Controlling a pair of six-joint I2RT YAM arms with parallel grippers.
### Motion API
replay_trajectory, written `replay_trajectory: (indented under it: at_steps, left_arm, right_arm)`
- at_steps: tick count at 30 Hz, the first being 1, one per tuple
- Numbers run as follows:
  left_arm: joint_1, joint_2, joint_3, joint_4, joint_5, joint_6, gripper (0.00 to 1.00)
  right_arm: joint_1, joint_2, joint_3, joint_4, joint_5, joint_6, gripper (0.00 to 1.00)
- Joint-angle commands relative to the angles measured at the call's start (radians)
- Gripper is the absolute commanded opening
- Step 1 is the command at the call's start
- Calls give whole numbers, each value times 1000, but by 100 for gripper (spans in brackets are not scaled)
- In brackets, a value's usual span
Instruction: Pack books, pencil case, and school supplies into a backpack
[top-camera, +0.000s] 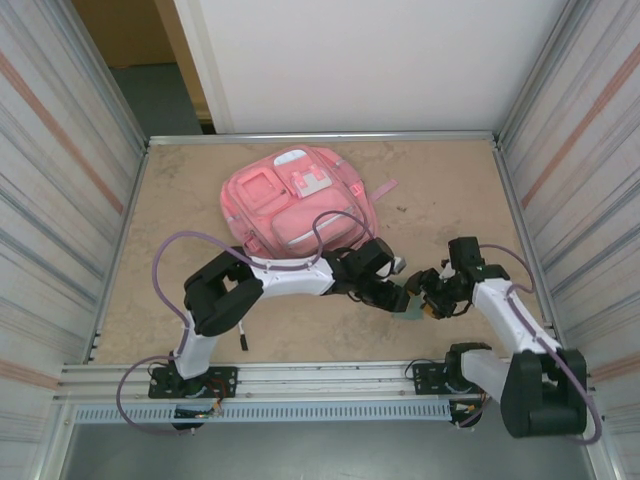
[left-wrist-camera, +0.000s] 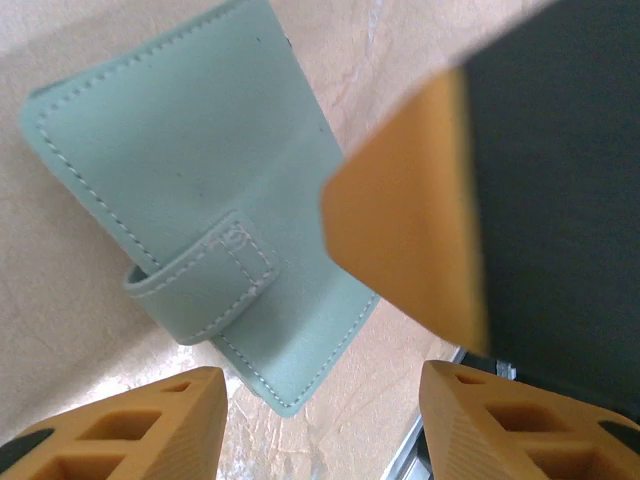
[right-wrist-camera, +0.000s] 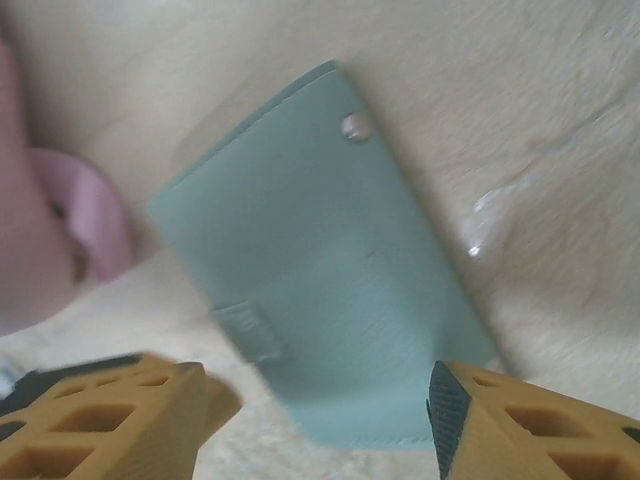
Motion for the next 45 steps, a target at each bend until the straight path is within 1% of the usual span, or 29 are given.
replay_trajectory:
  at_steps: [1,5,8,10,12,13,16,18,21,28,31,33,36,39,42,45]
  left_arm:
    - [32,-18,-34,-1,1,-19,53]
    - [52,-21,-47,-18,-8,-18,53]
    - [54,-6,-37,-13,-4,-22,52]
    - [54,16,-20,-8,18,-36,49]
    - [54,42,3,-4,43,-57,48]
    - [53,50,8,3,48,-66,47]
    - [54,73,13,35,62,-98,45]
    - [54,78,22,38,72,-119,44]
    - [54,112,30,47,71,-128,44]
    - [74,108,31,108,89,-160,40]
    - [79,102,36,128,107,-184,39]
    - [79,94,32,142,113,-194,35]
    - [76,91,25,158,112,-188,30]
    - [73,51,18,154,107,-178,24]
    - [74,41,7,163,107,-177,17]
    - [74,28,3,155,102,-180,10]
  right_arm:
    - [1,-92,-11,-42,-9,48,61]
    - [-26,-71,-19,-59,57,-12,61]
    - [-18,6,-18,-15,102,-33,60]
    - [-7,61,-5,6,139,-55,61]
    - [11,125,-1,46,121,-69,60]
    - [23,146,0,60,122,-69,58]
    - [57,192,1,91,107,-71,42]
    - [70,197,3,93,90,-62,37]
    - [76,174,-7,107,51,-48,35]
    - [79,141,-26,118,-10,-26,35]
    - [82,141,-27,111,-15,-27,41]
    - [84,126,-33,112,-14,-26,43]
    - [84,108,-37,114,-5,-23,44]
    - [83,103,-41,130,-23,-19,46]
    - [81,98,-44,155,-40,-10,50]
    - [72,73,-26,126,-23,-14,53]
